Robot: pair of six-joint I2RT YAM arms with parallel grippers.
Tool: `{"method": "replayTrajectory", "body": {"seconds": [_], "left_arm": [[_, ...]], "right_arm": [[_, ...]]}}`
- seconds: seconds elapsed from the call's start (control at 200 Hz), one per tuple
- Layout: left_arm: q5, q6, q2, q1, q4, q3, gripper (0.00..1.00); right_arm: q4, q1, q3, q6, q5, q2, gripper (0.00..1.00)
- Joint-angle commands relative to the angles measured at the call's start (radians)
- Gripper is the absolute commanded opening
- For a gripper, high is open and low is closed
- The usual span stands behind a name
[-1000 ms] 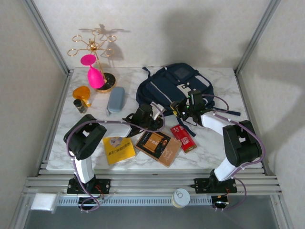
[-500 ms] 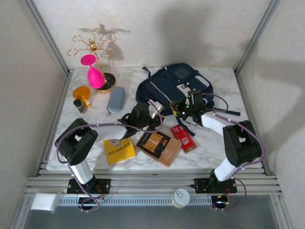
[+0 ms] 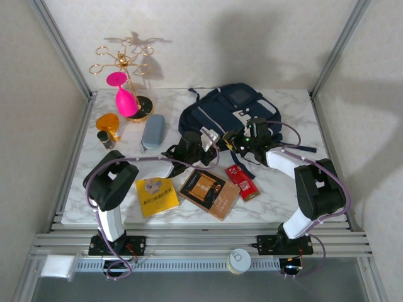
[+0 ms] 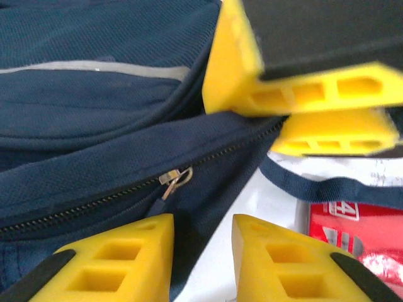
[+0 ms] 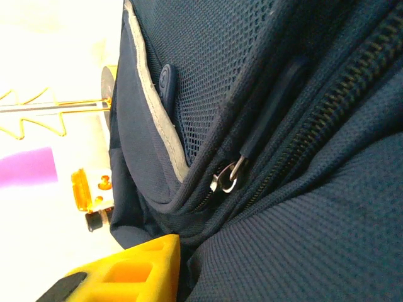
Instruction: Pack books, pencil case, and school supplies into a backpack
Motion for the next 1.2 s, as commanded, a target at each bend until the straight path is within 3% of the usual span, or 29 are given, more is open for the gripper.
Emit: {"method": "replayTrajectory", "body": {"seconds": [0.0,0.1,0.17,0.42,0.636,0.911,1.036,1.196], "left_arm": [[0.017,0.003,0.025,0.020,0.025,0.058,0.19],[0.033,0.007,0.026,0.025,-0.002,0.068,0.14],[0.036,0.008,0.007,0.031,-0.010,0.052,0.00],[0.027,0.033,-0.072,0.059,-0.113,-0.008,0.00],[0.006,0.028,-0.116,0.094,-0.226,-0.052,0.00],[0.110,-0.043,-0.116,0.080,-0.210,-0.025,0.00],[0.109,-0.059,-0.129,0.044,-0.127,-0.021,0.21],[0.142,-0.047,-0.122,0.054,-0.053,0.007,0.29]], "right_arm": [[0.086,0.007,0.012,-0.036,-0.033,-0.007,0.25],[0.079,0.007,0.016,-0.042,-0.034,-0.006,0.25],[0.062,0.004,0.021,-0.050,-0.027,-0.013,0.22],[0.004,-0.037,0.040,-0.101,-0.016,-0.048,0.16],[-0.073,-0.140,0.069,-0.174,-0.075,-0.068,0.13],[-0.162,-0.161,0.124,-0.221,-0.121,-0.063,0.13],[-0.150,-0.153,0.128,-0.194,-0.170,-0.060,0.14],[-0.156,-0.151,0.144,-0.185,-0.215,-0.047,0.14]]}}
